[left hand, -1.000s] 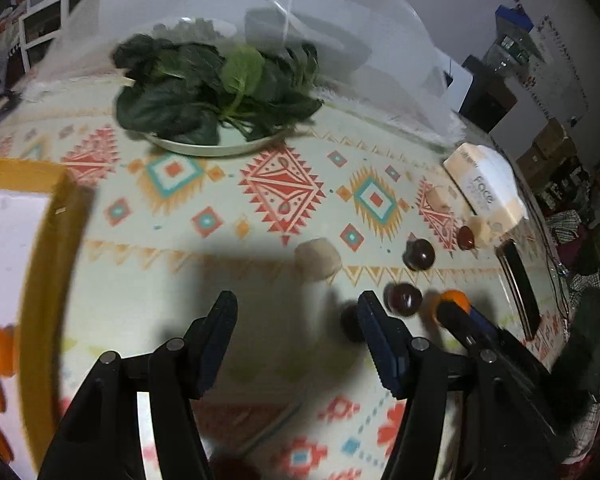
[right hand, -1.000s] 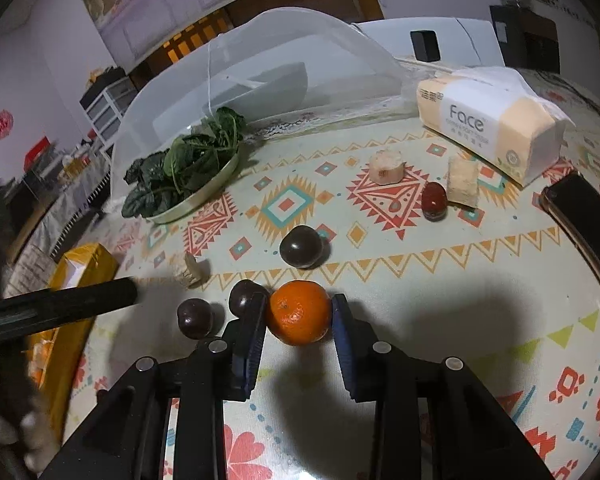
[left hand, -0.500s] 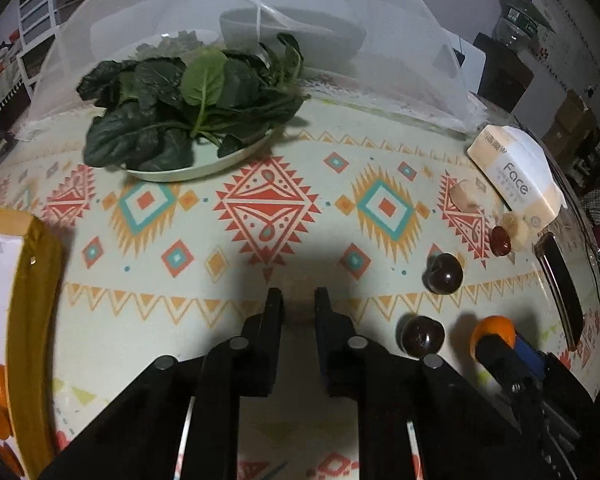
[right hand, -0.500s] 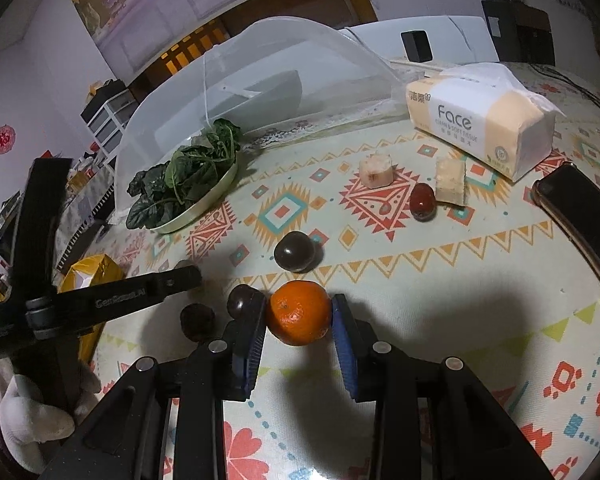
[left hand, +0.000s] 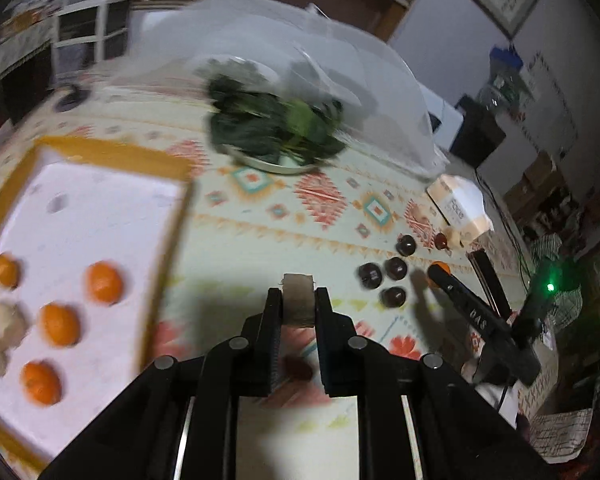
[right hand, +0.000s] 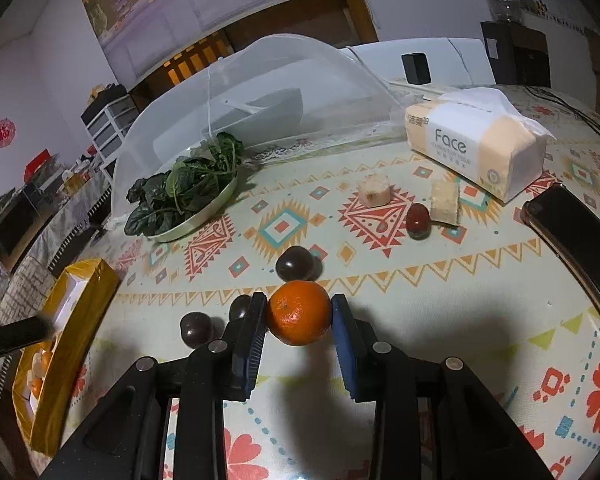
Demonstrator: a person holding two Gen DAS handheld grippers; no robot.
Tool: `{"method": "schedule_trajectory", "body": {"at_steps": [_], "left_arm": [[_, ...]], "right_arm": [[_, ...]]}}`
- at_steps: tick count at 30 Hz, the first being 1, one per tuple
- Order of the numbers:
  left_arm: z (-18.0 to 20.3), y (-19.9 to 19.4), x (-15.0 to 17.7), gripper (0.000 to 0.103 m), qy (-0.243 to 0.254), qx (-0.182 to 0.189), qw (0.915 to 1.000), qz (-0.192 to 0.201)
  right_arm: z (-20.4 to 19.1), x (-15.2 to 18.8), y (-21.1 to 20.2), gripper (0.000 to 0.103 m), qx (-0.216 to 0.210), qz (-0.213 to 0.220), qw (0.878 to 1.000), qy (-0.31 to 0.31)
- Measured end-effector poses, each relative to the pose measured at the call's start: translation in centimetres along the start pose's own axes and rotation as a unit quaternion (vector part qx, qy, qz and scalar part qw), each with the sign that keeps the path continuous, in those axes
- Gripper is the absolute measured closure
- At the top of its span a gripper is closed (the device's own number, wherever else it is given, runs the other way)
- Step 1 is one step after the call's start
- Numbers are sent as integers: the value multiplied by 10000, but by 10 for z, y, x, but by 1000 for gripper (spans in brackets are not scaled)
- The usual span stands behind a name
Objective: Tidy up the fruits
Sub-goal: 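Place the beige piece and mandarin into the white tray with both tools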
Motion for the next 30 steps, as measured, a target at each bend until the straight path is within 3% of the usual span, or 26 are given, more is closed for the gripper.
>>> {"method": "schedule_trajectory", "body": {"at_steps": [5,9,14,18,22,28,30], "left_arm": [[-58,-45,25,88,-372,-205,9986,322],[-109,-68,47,88,-765,-459,9946,532],[-147,-79,65,88,-937,-975,9880,749],[-175,-79,68,88,-1149,-1090,9843,780],[-195,-73,68,88,-1270,-1229,9815,734],[-207,-70,68,87,-1370,-1049,9822,747],[-210,-72,69,78,-1426,-951,9821,780]], "right_arm": [[-41,6,-28,68,-405,-50,9989,-233],[-104,12,-45,68,-821,-118,9941,-706],[-199,44,-33,68,-1318,-502,9796,-1431],[-269,75,-17,68,-1616,-775,9636,-1983],[-315,96,-6,68,-1666,-877,9503,-2479],[-347,116,16,68,-1596,-1054,9393,-2849],[-350,121,21,68,-1538,-1099,9378,-2913]]}}
Point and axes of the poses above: each gripper's, at about its wrist camera, not at the fingertips, and y roughly the way its jaws point, z to its right, x to its underside, the point moved 6 cm from there along y, roughly the way its jaws point, and after that the axes turned 7 degrees about -z, right-handed, at the moved point
